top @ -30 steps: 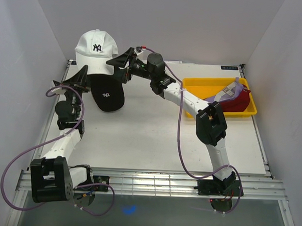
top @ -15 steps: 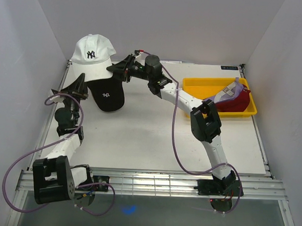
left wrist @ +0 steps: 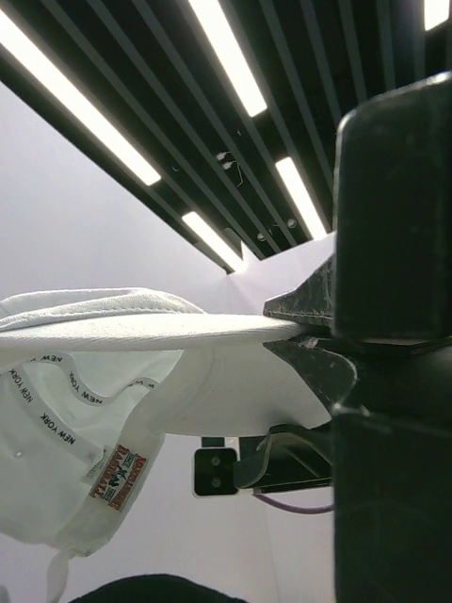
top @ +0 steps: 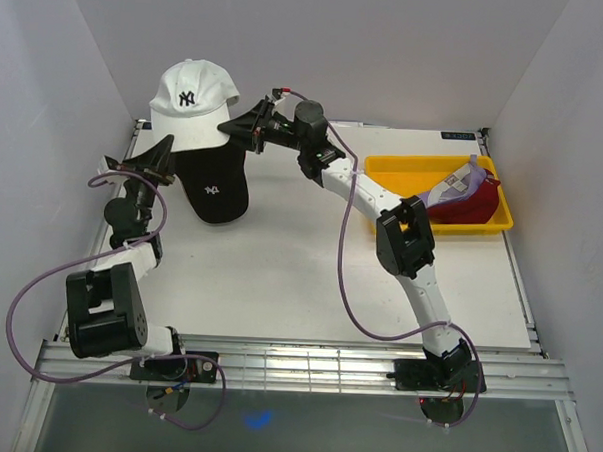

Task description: Stack the hats

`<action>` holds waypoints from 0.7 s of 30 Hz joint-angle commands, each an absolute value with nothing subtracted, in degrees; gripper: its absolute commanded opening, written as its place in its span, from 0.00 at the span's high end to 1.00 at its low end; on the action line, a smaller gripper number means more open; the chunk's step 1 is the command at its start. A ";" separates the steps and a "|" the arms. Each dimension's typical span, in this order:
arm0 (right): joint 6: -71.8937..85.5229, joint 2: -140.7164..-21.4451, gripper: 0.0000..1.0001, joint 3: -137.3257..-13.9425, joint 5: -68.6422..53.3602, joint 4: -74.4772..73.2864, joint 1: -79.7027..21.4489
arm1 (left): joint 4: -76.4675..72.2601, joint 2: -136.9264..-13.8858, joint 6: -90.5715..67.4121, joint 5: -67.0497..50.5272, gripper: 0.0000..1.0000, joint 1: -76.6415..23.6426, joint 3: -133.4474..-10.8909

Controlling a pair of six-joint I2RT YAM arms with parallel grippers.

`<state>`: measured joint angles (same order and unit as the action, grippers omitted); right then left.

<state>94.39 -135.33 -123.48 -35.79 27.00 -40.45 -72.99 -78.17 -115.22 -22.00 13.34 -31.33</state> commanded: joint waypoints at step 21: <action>89.30 -143.26 0.89 -133.16 -39.03 28.47 -39.55 | -88.42 -88.33 -125.34 -40.08 1.00 17.40 -43.85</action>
